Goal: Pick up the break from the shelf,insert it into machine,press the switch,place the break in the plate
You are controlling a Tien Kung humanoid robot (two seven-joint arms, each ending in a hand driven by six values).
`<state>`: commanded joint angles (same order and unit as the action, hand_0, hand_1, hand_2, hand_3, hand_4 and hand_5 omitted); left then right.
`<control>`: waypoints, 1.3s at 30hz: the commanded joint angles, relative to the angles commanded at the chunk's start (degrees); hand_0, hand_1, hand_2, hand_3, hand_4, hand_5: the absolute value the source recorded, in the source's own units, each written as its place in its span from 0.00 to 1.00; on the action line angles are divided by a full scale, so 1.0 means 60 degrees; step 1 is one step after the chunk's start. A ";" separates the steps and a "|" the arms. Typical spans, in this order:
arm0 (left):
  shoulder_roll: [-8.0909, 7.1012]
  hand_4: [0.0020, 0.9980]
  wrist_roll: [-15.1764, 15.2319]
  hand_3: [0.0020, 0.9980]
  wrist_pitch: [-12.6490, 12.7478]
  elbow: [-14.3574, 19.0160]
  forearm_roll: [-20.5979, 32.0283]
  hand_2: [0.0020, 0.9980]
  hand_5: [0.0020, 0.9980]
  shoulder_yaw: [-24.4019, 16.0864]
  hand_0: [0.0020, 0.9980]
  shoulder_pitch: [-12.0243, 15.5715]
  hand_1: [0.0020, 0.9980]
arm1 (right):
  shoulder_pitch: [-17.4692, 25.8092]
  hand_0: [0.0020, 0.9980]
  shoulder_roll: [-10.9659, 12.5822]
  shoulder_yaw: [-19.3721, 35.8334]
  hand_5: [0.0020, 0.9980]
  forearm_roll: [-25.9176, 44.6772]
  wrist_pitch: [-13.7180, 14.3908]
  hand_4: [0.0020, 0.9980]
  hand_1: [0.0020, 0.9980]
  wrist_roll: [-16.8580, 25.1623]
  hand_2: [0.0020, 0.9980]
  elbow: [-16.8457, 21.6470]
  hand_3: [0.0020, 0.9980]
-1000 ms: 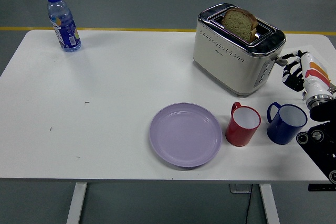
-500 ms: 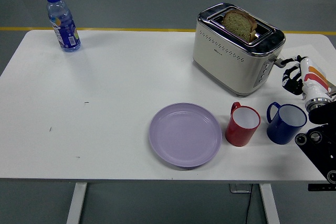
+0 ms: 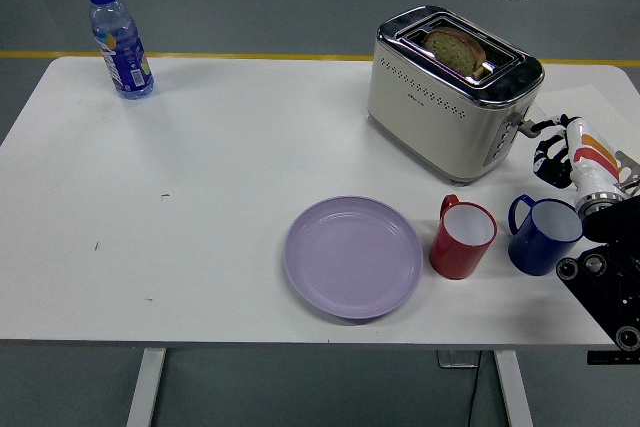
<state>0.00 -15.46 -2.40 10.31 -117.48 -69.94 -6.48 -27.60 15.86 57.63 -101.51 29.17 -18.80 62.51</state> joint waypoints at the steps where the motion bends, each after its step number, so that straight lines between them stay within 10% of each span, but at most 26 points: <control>1: 0.0000 0.29 -0.0001 0.54 -0.0001 0.0000 -0.0009 0.46 0.92 -0.0008 0.61 0.0007 0.47 | 0.0003 0.28 -0.0012 -0.0002 0.00 0.0014 0.0002 0.48 0.26 0.0008 0.36 -0.0055 0.58; 18: 0.0000 0.29 -0.0005 0.55 -0.0061 0.0000 -0.0257 0.46 0.92 -0.0145 0.61 0.0132 0.47 | 0.0094 0.29 0.0121 0.0600 0.00 -0.0436 0.0445 0.46 0.27 -0.0151 0.37 0.0238 0.60; 23: 0.0000 0.29 0.0003 0.55 -0.0045 0.0000 -0.0167 0.46 0.92 -0.0091 0.61 0.0126 0.47 | 0.0141 0.29 0.0182 0.1243 0.00 -0.2255 0.1214 0.46 0.27 -0.0905 0.37 0.0802 0.60; 29: 0.0000 0.29 -0.0008 0.55 -0.0063 0.0000 -0.0223 0.46 0.92 -0.0122 0.61 0.0120 0.47 | 0.0075 0.19 0.0307 0.1395 0.08 -0.3367 0.0581 0.57 0.25 -0.1304 0.38 0.1394 0.70; 30: 0.0000 0.29 -0.0012 0.55 -0.0072 0.0000 -0.0267 0.46 0.92 -0.0150 0.61 0.0131 0.47 | 0.0050 0.65 0.0332 0.1385 0.30 -0.3114 0.0243 0.76 0.64 -0.1238 0.83 0.1479 0.97; 39: 0.0000 0.29 -0.0020 0.55 -0.0111 0.0000 -0.0608 0.46 0.92 -0.0398 0.61 0.0256 0.47 | -0.0028 0.75 0.0366 0.1184 0.31 -0.1900 -0.0079 0.77 0.72 -0.0757 0.92 0.1589 0.98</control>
<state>0.00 -15.58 -3.06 10.31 -121.13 -72.32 -4.94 -27.77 18.06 64.73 -112.91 28.70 -23.34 72.04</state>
